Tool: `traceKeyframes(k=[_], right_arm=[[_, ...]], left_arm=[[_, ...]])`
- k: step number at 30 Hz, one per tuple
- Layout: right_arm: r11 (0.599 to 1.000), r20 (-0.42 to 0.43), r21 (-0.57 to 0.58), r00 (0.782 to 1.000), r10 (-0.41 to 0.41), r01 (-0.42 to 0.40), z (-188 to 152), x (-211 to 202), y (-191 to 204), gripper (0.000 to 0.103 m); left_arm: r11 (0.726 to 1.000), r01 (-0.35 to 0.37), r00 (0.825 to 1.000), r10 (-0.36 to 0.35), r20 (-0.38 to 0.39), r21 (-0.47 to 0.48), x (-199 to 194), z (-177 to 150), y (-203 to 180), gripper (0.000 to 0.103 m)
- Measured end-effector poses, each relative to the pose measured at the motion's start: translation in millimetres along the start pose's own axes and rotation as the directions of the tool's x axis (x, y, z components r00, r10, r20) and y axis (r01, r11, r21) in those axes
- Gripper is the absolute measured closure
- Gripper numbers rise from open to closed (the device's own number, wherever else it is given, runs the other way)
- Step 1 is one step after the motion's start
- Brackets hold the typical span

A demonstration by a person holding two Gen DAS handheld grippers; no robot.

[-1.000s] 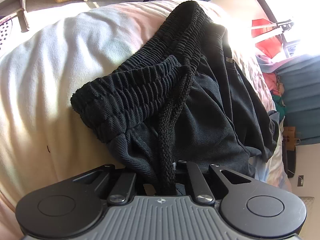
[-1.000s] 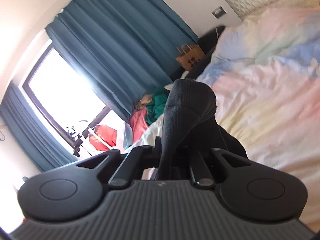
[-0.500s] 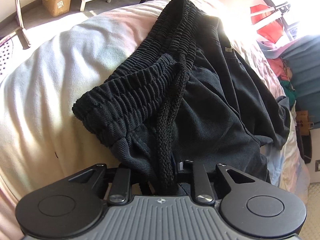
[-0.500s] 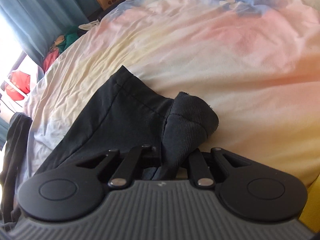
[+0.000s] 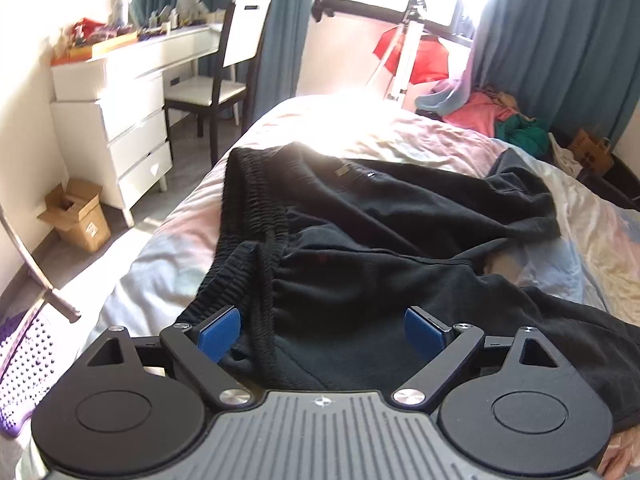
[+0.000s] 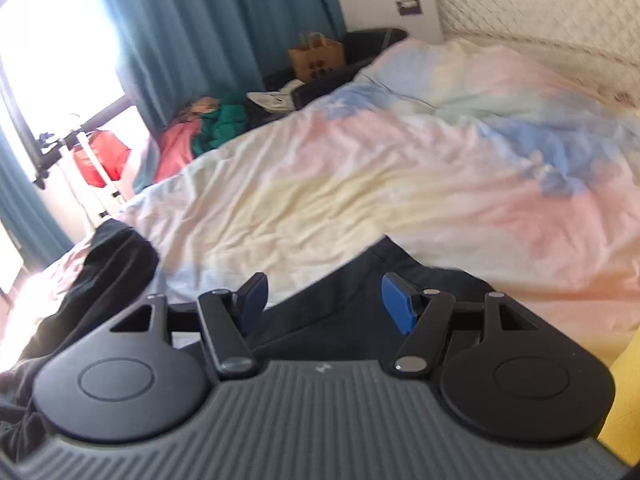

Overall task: Fold clothes
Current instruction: 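Open both grippers to release the waistband and hem onto the bed, then move both open grippers over the folded sweatpants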

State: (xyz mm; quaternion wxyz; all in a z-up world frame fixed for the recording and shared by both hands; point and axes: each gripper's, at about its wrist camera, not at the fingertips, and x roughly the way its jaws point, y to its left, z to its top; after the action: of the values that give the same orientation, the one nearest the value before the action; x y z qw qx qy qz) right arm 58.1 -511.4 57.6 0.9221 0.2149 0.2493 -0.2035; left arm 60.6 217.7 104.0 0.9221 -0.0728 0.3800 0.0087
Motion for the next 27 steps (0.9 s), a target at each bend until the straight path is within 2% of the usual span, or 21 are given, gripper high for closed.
traceKeyframes(k=[5,13,16,20,21,24,27], right_arm=[[0.98,0.054,-0.132,0.986,0.156,-0.148,4.3,-46.2,73.7,0.037],[0.906,0.057,-0.235,0.925,0.375,-0.353,-27.8,-87.0,166.0,0.037],[0.888,0.053,-0.247,0.91,0.411,-0.387,-46.1,-85.1,183.6,0.037],[0.873,0.066,-0.262,0.895,0.442,-0.412,-83.2,-70.0,196.6,0.037],[0.872,0.06,-0.246,0.891,0.45,-0.424,-94.3,-63.2,195.9,0.037],[0.869,0.017,-0.194,0.884,0.467,-0.456,-129.8,-42.0,191.3,0.037],[0.884,-0.021,-0.2,0.904,0.428,-0.423,-145.9,-33.5,190.7,0.037]], left_arm=[[0.995,0.066,0.994,-0.072,0.088,0.073,-15.4,6.3,-54.5,0.01],[0.982,0.127,0.969,-0.153,0.194,0.14,-20.0,7.7,-132.6,0.007],[0.975,0.136,0.954,-0.176,0.241,0.173,-18.1,4.6,-158.0,0.006],[0.975,0.108,0.926,-0.17,0.337,0.196,0.5,-17.5,-177.0,0.002],[0.973,0.133,0.923,-0.192,0.335,0.191,9.9,-25.2,-178.5,0.002],[0.969,0.141,0.924,-0.202,0.324,0.202,37.9,-45.9,-183.6,0.002],[0.965,0.135,0.934,-0.199,0.296,0.224,63.0,-63.5,-186.4,0.002]])
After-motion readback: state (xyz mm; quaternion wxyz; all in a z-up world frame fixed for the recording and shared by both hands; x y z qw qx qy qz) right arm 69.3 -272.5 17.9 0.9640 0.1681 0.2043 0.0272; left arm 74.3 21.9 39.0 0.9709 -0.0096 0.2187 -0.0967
